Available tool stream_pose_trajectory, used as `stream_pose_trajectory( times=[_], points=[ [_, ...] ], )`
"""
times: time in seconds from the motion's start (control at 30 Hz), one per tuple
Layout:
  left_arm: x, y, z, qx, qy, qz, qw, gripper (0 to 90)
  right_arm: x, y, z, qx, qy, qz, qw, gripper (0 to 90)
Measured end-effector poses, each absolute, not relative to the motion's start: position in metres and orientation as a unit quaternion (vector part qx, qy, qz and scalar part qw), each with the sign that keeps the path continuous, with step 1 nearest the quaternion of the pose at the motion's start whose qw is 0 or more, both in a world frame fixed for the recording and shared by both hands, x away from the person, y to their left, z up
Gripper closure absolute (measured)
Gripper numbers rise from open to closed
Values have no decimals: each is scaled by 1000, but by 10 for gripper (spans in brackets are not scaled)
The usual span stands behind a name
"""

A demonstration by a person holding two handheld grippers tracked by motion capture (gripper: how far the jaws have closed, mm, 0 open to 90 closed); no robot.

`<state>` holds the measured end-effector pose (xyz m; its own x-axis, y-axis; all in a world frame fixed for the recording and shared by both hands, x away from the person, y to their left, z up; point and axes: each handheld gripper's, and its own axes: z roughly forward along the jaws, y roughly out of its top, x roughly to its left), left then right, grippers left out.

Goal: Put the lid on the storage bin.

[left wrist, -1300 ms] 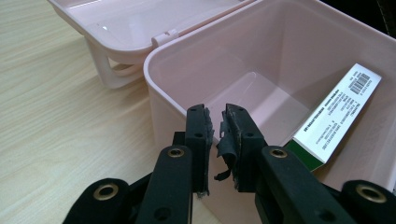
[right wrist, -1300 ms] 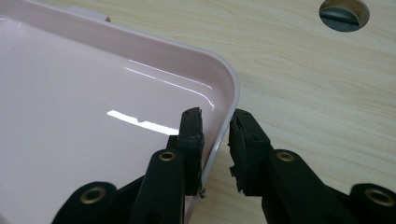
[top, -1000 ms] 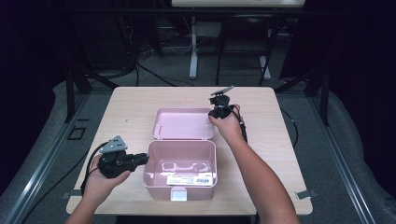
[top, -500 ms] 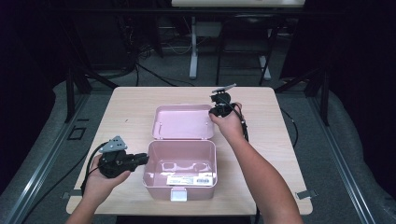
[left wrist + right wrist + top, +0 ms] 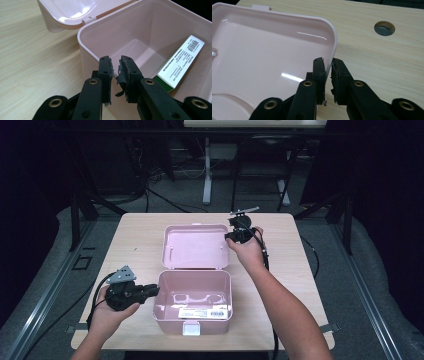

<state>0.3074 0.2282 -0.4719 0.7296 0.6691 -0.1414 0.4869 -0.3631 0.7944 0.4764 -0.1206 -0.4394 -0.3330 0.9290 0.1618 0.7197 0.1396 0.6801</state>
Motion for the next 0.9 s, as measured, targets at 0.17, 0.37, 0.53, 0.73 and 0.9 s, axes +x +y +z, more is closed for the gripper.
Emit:
stream_pose_trajectory(
  times=[0.17,0.37,0.53,0.73,0.9],
  points=[
    [307,228,-472,818,354,103,441,788,469,-123,-431,549,737,360,157,824],
    [307,228,-472,818,354,103,441,787,459,-124,-419,539,736,374,165,833],
    [308,228,-472,818,355,103,441,786,450,-128,-411,529,736,388,167,840],
    [307,228,-472,817,356,103,442,785,435,-130,-402,512,736,404,181,847],
    [307,228,-472,817,356,102,442,785,427,-131,-396,503,736,414,185,852]
  ],
)
